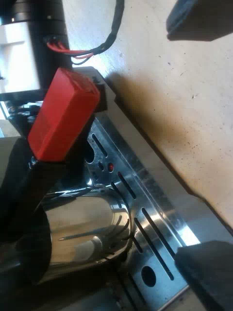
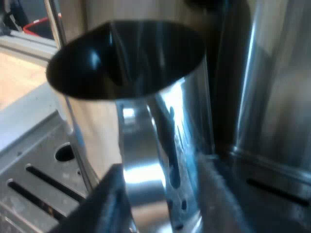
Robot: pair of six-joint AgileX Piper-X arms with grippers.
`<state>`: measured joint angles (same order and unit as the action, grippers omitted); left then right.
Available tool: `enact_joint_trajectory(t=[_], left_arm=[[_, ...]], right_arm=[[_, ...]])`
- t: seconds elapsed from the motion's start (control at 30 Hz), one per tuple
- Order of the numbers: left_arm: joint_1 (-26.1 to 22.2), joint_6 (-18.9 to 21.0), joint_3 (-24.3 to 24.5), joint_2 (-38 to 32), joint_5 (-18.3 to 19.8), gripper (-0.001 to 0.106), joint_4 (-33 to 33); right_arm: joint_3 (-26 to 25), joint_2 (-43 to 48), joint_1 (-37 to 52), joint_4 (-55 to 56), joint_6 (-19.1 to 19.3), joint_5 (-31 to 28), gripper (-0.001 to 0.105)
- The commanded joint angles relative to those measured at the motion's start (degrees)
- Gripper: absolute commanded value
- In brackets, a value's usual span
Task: Remove mug from coffee machine
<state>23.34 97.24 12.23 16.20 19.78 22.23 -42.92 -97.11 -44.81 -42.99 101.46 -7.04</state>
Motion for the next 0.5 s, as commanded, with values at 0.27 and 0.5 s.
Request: enact_joint_trajectory(t=[0.27, 0.5], left_arm=[[0.3, 0.7, 0.1, 0.0, -0.3, 0.085, -1.1], [0.3, 0.7, 0.1, 0.0, -0.3, 0.085, -1.1]], right_arm=[[-0.8, 0.0, 0.1, -0.1, 0.3, 0.0, 0.000], [-0.8, 2.3, -0.9, 2.9, 0.6, -0.9, 0.000]])
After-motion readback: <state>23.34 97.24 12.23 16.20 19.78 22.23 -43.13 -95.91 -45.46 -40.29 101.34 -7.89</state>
